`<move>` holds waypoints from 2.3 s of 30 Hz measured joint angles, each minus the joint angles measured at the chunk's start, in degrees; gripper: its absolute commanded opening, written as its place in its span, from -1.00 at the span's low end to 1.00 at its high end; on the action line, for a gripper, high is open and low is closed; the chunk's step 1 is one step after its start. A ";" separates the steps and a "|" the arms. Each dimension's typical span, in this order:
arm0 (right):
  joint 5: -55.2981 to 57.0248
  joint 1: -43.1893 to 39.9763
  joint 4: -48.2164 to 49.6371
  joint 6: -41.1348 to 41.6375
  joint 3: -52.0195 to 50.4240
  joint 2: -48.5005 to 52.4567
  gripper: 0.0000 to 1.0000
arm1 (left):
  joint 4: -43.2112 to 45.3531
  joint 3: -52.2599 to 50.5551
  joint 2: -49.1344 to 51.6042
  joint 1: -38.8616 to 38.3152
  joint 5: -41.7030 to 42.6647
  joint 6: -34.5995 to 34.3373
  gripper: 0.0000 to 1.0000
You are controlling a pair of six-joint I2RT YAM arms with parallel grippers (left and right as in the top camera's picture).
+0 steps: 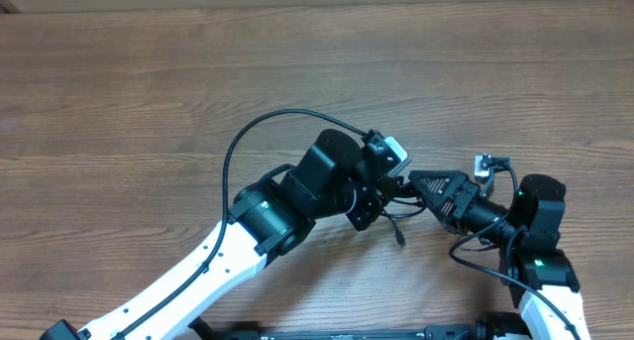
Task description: Untangle cables
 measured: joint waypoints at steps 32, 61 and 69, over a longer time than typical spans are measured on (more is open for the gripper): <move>0.02 0.00 0.00 -0.68 0.00 0.00 0.94 | -7.37 0.00 0.00 0.74 -7.58 -0.85 -0.92; 0.00 0.00 0.00 -1.14 0.00 0.00 0.95 | -10.99 0.00 0.00 10.16 -7.80 -6.03 -0.91; 0.02 0.00 -0.02 -1.33 0.02 0.00 0.92 | -10.99 0.00 0.00 10.16 -7.80 -6.21 -0.91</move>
